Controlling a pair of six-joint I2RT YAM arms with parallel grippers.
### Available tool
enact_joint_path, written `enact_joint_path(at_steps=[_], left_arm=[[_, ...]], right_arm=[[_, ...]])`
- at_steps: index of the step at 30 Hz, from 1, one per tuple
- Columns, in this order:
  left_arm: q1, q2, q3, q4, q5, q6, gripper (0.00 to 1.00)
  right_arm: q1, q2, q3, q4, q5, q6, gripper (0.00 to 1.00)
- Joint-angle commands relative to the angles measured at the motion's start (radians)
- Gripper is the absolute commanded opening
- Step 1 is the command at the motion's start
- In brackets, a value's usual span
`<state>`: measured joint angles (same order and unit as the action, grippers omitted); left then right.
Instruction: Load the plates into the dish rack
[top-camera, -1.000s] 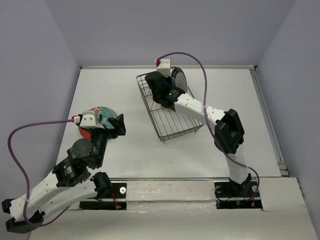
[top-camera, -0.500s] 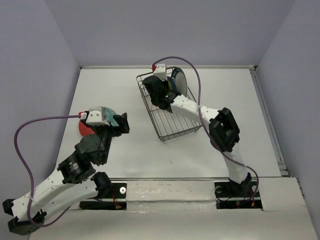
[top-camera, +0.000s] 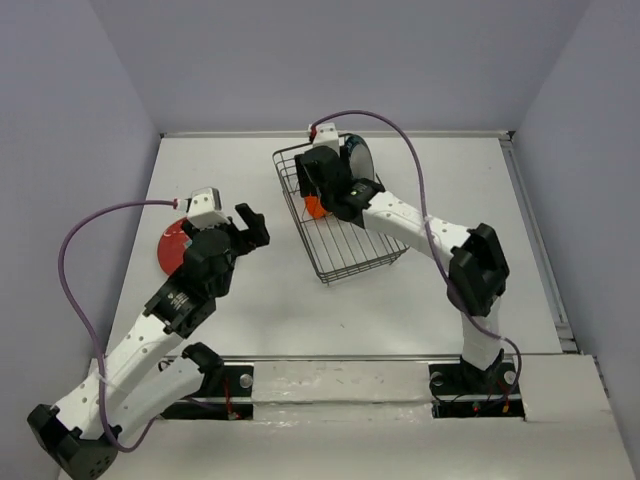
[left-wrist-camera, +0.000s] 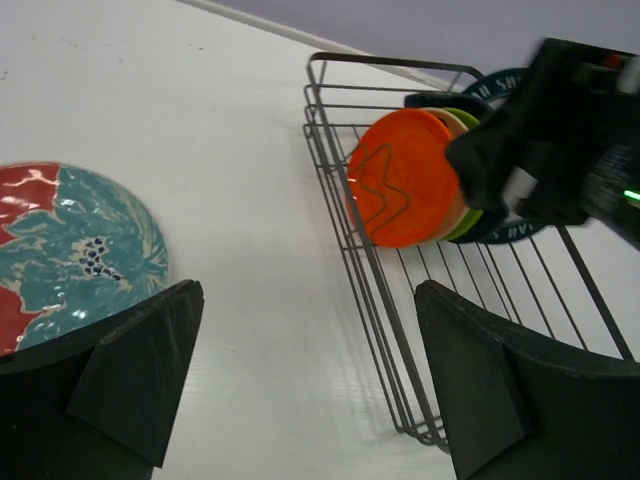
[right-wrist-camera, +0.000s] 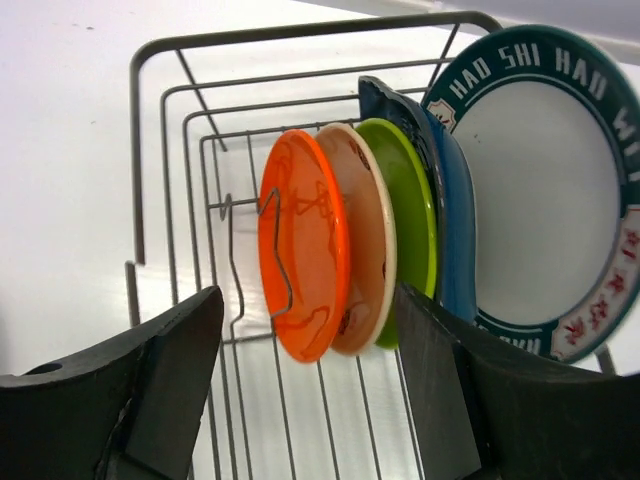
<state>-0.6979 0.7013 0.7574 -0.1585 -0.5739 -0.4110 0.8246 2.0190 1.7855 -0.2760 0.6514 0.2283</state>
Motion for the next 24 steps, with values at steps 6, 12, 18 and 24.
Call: enact_joint_path(at_steps=[6, 12, 18, 24], left_arm=[[0.585, -0.045, -0.255, 0.066, 0.417, -0.334, 0.99], [0.793, -0.034, -0.387, 0.03, 0.416, -0.416, 0.99], [0.914, 0.02, -0.49, 0.069, 0.448, -0.476, 0.97], [0.926, 0.154, -0.544, 0.235, 0.448, -0.584, 0.9]], right_arm=[[0.001, -0.384, -0.282, 0.063, -0.295, 0.065, 0.75], [0.001, -0.531, -0.448, 0.116, -0.41, 0.083, 0.78], [0.001, -0.609, -0.534, 0.123, -0.441, 0.074, 0.78], [0.001, -0.64, -0.594, 0.15, -0.489, 0.075, 0.78]])
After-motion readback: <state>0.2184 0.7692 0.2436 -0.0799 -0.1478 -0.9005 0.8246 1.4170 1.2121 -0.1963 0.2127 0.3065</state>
